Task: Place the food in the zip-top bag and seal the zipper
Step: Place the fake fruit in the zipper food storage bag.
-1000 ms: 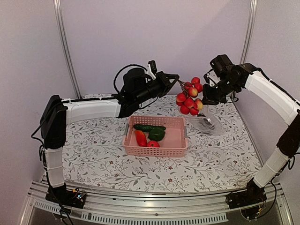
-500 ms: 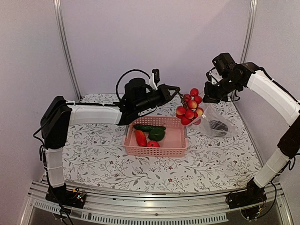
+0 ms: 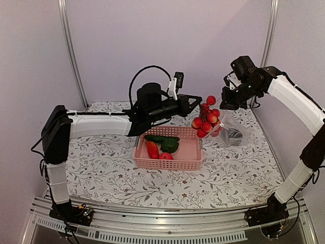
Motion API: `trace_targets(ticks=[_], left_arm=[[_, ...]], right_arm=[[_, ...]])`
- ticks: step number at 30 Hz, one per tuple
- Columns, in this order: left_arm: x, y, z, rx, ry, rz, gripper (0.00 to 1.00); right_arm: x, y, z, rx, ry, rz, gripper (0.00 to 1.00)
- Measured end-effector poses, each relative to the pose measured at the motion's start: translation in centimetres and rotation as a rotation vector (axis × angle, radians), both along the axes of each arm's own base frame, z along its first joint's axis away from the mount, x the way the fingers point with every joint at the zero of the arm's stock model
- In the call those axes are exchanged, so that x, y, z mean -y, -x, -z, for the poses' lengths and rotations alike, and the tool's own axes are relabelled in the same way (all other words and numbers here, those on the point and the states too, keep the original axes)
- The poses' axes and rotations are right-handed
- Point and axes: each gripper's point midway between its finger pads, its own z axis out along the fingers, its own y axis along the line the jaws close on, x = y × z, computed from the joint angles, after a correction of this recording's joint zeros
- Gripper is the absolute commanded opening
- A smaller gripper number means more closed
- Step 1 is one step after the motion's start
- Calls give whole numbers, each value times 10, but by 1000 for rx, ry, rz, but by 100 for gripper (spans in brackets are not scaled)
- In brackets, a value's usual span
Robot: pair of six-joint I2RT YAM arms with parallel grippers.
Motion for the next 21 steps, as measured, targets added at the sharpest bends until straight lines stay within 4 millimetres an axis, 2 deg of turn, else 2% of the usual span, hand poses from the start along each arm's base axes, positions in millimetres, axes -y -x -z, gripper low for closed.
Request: trace_targets(ticks=[5, 9, 15, 21], left_arm=[[-8, 4, -21, 73, 5, -12, 0], [-12, 10, -29, 116, 13, -3, 0], [-10, 10, -17, 99, -26, 4, 0], [-9, -1, 5, 54, -81, -39, 0]], right_arm=[[-1, -2, 5, -11, 6, -1, 0], [-2, -3, 9, -21, 7, -3, 0], [-8, -8, 12, -36, -5, -15, 0], [-14, -13, -7, 0, -38, -25, 0]])
